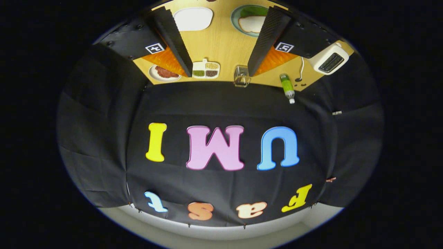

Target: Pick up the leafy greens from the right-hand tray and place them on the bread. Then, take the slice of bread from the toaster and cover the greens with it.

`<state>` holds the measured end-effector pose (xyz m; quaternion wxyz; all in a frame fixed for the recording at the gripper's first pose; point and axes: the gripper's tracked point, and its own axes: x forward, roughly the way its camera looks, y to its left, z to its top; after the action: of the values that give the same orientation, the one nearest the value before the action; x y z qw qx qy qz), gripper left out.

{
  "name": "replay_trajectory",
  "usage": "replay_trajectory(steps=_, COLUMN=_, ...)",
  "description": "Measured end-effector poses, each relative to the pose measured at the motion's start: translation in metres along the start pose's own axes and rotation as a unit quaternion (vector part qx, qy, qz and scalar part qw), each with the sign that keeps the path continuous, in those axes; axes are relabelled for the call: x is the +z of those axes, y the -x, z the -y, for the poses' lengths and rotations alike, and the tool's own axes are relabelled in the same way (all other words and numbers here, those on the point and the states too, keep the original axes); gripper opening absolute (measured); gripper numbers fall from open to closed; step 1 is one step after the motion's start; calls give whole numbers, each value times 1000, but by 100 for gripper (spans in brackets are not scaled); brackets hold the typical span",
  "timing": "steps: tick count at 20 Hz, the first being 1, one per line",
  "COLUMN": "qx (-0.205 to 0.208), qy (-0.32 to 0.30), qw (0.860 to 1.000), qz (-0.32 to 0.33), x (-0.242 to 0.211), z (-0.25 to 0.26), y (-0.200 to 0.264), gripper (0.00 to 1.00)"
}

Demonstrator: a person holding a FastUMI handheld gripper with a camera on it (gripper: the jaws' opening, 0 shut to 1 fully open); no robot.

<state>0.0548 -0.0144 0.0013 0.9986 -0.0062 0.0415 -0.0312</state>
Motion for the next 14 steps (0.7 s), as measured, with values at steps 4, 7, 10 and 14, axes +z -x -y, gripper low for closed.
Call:
replay_trajectory(steps=4, qx=-6, qy=1, qw=1000, qz=28, x=30, z=43, y=30, gripper=99)
replay_trajectory(steps=7, qx=11, qy=8, qw=999, qz=34, x=31, z=62, y=54, gripper=99)
replay_trajectory(steps=10, qx=38, qy=17, qw=999, qz=22, x=19, z=72, y=63, gripper=99)
replay_trajectory(steps=14, qx=63, qy=10, qw=998, qz=12, x=11, z=76, y=65, gripper=99)
